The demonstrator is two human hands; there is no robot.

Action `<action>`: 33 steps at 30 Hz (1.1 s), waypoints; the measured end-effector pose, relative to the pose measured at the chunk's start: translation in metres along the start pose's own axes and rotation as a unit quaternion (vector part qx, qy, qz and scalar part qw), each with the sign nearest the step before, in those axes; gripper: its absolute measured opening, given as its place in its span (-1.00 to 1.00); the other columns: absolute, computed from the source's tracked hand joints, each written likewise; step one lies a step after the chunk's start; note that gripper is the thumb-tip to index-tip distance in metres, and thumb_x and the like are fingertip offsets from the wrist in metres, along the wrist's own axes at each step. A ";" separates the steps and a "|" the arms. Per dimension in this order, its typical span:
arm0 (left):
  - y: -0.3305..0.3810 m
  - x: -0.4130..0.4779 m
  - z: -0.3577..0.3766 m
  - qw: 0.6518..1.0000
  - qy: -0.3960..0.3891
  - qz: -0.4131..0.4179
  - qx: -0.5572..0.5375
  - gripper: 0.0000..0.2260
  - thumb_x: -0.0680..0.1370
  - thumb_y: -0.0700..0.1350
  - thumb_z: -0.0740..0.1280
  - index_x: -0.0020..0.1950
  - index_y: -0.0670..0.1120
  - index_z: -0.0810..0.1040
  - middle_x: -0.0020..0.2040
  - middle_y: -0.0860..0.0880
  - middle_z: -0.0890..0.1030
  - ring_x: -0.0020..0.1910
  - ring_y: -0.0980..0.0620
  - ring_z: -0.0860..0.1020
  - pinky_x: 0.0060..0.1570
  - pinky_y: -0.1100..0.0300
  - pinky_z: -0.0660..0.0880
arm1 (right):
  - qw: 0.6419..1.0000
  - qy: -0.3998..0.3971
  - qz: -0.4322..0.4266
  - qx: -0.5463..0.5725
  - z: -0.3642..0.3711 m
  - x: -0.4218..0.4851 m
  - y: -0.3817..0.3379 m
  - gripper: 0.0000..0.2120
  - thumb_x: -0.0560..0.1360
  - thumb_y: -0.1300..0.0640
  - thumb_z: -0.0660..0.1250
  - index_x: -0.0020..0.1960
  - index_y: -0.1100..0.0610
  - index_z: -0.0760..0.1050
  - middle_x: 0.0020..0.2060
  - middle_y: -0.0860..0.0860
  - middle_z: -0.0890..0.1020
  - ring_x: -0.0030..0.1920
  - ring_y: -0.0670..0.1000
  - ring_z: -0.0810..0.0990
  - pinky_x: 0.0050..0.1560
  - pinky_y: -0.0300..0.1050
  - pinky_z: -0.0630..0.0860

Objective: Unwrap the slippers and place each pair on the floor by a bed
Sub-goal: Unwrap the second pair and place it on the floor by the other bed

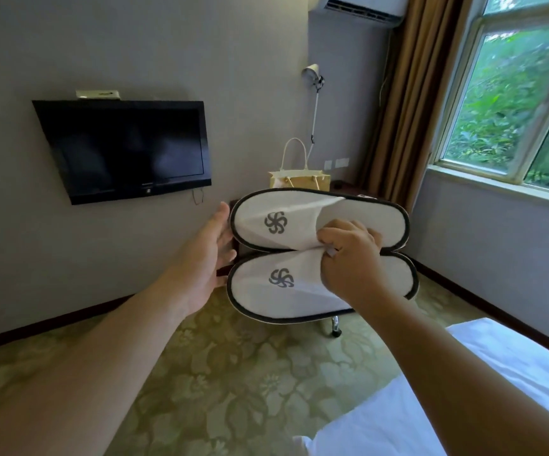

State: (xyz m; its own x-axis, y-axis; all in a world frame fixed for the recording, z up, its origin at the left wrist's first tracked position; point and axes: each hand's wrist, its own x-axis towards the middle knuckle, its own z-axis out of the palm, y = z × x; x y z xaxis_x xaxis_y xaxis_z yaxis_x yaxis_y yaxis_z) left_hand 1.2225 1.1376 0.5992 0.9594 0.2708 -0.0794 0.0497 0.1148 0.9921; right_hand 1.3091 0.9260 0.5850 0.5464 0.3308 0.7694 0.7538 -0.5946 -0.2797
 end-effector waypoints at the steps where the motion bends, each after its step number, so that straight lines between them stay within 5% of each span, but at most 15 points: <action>1: 0.002 0.015 -0.006 1.000 -0.007 -0.002 -0.001 -0.49 0.31 0.51 0.24 0.14 0.32 0.59 0.28 0.18 0.54 0.33 -0.13 0.39 0.15 -0.11 0.42 | 1.000 0.003 0.005 -0.003 0.009 0.009 0.001 -0.58 0.37 0.00 0.01 -0.21 0.06 0.64 -0.23 -0.11 0.63 -0.16 -0.01 0.44 0.02 -0.01 0.19; 10: 0.018 0.127 -0.049 0.998 -0.059 -0.014 0.009 -0.20 0.25 0.52 0.29 0.42 0.20 0.38 0.45 0.03 0.40 0.45 -0.20 0.28 0.32 -0.23 0.27 | 0.997 0.003 0.063 -0.036 0.079 0.067 0.013 -0.75 0.35 0.30 0.20 -0.24 0.12 0.65 -0.23 -0.03 0.65 -0.12 0.15 0.55 0.04 0.03 0.23; 15: 0.021 0.187 -0.045 0.997 -0.075 -0.017 0.024 -0.23 0.24 0.53 0.28 0.39 0.26 0.37 0.35 0.17 0.45 0.36 -0.07 0.36 0.33 -0.26 0.25 | 0.993 0.004 0.108 -0.044 0.107 0.092 0.043 -0.73 0.31 0.46 0.27 -0.33 0.12 0.58 -0.26 -0.02 0.63 -0.14 0.16 0.56 0.05 0.07 0.28; 21: 0.013 0.268 -0.031 0.993 -0.112 -0.020 0.028 -0.51 0.16 0.57 0.32 0.01 0.42 0.47 0.09 0.32 0.52 0.24 -0.01 0.39 0.26 -0.22 0.34 | 0.993 0.032 0.104 -0.035 0.140 0.117 0.101 -0.72 0.31 0.40 0.21 -0.27 0.12 0.64 -0.26 -0.04 0.63 -0.14 0.17 0.56 0.03 0.12 0.31; 27: 0.019 0.362 0.004 0.992 -0.107 -0.029 0.056 -0.23 0.18 0.57 0.31 0.34 0.36 0.37 0.09 0.32 0.52 0.21 0.05 0.42 0.05 -0.11 0.46 | 0.992 0.060 0.111 -0.023 0.179 0.169 0.185 -0.68 0.29 0.30 0.09 -0.29 0.11 0.62 -0.26 -0.05 0.63 -0.16 0.14 0.55 -0.07 -0.05 0.16; 33: 0.034 0.431 0.039 0.991 -0.116 -0.024 0.057 -0.31 0.18 0.58 0.29 0.25 0.36 0.46 0.00 0.35 0.54 0.14 0.11 0.44 -0.08 0.00 0.41 | 0.993 0.052 0.099 -0.030 0.189 0.215 0.246 -0.72 0.30 0.30 0.15 -0.26 0.10 0.63 -0.23 -0.06 0.64 -0.12 0.13 0.55 -0.03 -0.04 0.16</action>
State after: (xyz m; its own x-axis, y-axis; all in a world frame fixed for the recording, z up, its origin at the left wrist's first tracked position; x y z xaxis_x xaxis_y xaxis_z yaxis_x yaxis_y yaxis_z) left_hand 1.6485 1.2211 0.6030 0.9925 0.0387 -0.1161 0.1158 0.0094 0.9932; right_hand 1.6815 0.9898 0.5732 0.6378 0.1274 0.7596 0.6111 -0.6839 -0.3984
